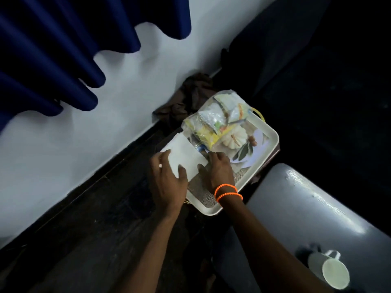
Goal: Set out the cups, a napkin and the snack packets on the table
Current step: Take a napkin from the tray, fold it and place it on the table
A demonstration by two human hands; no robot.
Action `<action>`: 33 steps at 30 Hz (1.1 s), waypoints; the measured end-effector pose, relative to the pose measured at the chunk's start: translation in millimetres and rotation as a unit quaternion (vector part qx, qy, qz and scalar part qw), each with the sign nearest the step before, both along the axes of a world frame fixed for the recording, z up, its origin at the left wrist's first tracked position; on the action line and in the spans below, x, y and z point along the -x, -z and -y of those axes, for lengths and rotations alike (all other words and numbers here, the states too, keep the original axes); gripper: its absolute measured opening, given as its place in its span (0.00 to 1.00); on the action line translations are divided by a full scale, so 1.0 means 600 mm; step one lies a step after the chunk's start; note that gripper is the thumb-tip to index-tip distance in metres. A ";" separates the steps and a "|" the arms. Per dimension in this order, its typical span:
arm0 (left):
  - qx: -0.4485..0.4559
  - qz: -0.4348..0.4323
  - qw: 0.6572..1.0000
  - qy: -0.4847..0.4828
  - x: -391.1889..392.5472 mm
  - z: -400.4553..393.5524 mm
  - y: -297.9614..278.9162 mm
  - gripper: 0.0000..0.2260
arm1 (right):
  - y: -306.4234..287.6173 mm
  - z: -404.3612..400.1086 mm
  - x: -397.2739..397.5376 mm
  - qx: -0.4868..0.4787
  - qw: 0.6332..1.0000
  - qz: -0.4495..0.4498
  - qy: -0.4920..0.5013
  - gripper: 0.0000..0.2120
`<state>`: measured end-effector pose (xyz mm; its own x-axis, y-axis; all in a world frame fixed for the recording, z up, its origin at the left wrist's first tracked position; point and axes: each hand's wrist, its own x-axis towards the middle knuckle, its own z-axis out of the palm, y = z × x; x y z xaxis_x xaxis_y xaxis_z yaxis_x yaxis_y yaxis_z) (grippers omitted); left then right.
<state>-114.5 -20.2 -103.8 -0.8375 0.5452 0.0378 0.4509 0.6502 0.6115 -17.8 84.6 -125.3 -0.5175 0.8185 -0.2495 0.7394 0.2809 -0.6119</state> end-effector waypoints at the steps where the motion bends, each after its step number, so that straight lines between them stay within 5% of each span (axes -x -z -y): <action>1: 0.002 0.026 0.998 -0.064 0.012 0.006 0.006 0.25 | 0.003 -0.003 0.015 -0.009 0.999 0.033 -0.001 0.25; 4: 0.004 0.210 0.956 -0.204 0.043 0.017 0.035 0.28 | 0.007 -0.005 0.051 -0.021 0.996 0.090 -0.012 0.25; 8: -0.064 0.365 0.905 -0.211 0.047 0.011 0.045 0.23 | 0.012 0.004 0.073 -0.033 0.996 0.084 0.003 0.19; 13: -0.109 0.332 0.911 -0.221 0.050 -0.007 0.039 0.18 | 0.018 0.010 0.082 -0.022 0.997 0.061 -0.037 0.15; 17: -0.029 0.246 0.944 -0.217 0.045 -0.006 0.039 0.20 | 0.013 0.003 0.070 0.073 0.995 -0.038 -0.054 0.09; 21: -0.093 0.177 0.967 -0.161 0.025 -0.006 0.024 0.11 | -0.002 -0.011 0.027 0.169 0.979 -0.112 0.000 0.06; 27: -0.208 0.366 0.907 -0.026 -0.015 -0.041 -0.017 0.07 | -0.020 -0.047 -0.089 0.323 0.913 -0.236 0.077 0.16; 33: -0.174 0.447 0.870 0.115 -0.079 -0.105 -0.046 0.13 | -0.043 -0.103 -0.202 0.399 0.849 -0.313 0.149 0.29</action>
<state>-67.3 42.9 -75.9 -0.4869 0.7878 -0.3771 -0.2128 0.3118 0.9260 103.3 146.4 -99.7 -0.5529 0.6359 -0.5385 0.1636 -0.5508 -0.8184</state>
